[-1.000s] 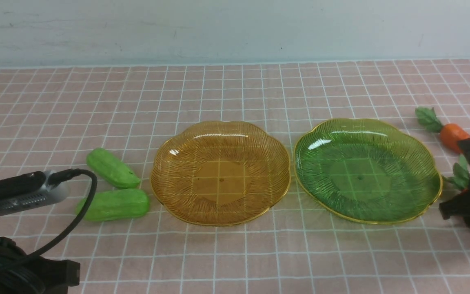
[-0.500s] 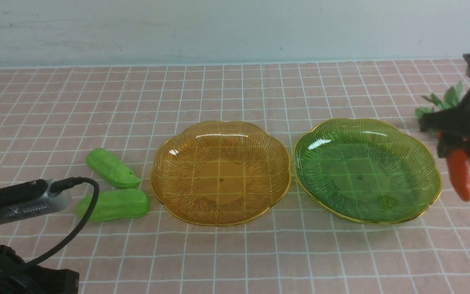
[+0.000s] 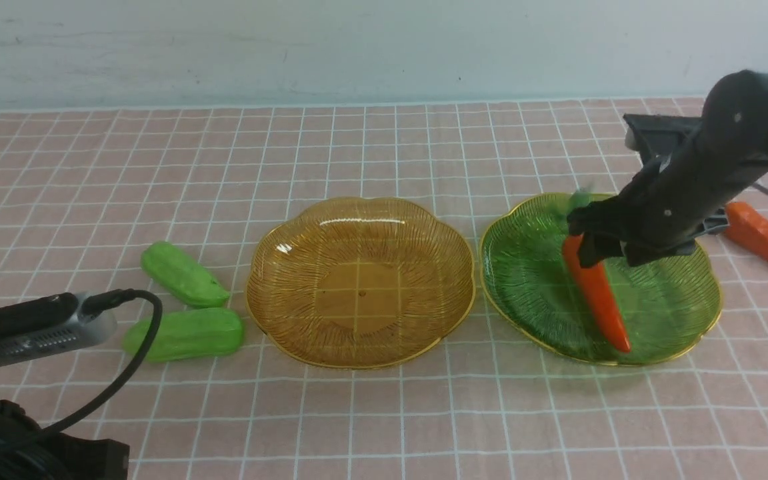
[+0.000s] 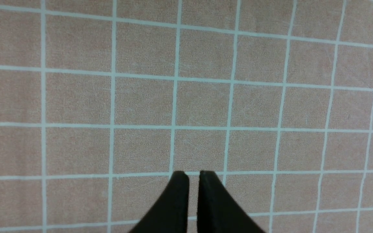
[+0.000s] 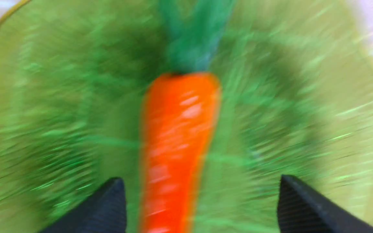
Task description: Put different types of vegetables on the plate.
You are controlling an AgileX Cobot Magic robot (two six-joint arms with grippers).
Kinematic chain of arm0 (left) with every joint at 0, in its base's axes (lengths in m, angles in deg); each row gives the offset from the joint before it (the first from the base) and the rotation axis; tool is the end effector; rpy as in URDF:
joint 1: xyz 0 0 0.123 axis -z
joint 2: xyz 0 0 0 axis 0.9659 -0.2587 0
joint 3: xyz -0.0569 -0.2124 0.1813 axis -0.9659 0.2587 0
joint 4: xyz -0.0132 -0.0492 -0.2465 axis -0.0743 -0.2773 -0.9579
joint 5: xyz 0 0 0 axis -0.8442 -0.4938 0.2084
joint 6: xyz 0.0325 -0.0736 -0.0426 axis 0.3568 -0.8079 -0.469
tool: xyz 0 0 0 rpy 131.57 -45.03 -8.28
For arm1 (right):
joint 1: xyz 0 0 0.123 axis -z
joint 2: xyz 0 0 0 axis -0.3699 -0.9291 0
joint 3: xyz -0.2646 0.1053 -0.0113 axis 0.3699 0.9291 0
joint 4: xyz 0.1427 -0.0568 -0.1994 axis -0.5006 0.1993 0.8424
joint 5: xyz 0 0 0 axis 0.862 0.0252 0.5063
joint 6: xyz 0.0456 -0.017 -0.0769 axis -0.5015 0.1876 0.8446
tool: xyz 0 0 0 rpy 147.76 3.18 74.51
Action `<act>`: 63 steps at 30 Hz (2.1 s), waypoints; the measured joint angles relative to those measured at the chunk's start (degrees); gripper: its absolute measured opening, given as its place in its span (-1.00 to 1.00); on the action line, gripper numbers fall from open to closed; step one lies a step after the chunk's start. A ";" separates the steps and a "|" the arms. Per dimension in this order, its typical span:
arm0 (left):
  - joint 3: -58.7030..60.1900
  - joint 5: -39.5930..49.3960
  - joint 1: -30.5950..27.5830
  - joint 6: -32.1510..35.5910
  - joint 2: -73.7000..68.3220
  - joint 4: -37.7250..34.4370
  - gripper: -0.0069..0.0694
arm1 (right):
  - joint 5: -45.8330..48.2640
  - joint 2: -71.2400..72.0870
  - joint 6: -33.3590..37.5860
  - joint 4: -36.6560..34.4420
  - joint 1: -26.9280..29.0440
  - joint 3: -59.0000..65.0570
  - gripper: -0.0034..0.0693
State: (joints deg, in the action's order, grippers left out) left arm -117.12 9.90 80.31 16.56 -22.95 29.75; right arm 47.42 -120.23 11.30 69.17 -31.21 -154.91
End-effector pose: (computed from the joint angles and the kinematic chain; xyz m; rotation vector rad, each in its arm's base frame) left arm 0.1436 -0.0361 0.2594 -0.1855 2.8233 -0.4368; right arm 0.3975 0.0674 0.2122 -0.1788 2.8032 0.0637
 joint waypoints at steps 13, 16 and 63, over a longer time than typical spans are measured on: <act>0.00 0.00 0.00 0.00 0.00 0.00 -0.72 | -6.23 -9.80 -8.21 22.48 15.06 -2.49 0.62; 0.00 0.00 0.00 0.00 0.00 0.00 -0.72 | -7.48 -11.46 -8.21 23.49 16.44 -2.49 0.57; 0.00 0.01 0.00 0.00 0.00 0.00 -0.72 | 21.95 -18.69 1.15 3.03 16.59 -29.60 -0.34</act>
State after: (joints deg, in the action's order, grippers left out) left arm -117.12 9.92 80.31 16.56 -22.95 29.75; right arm 69.37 -138.92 12.45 72.19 -14.62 -184.52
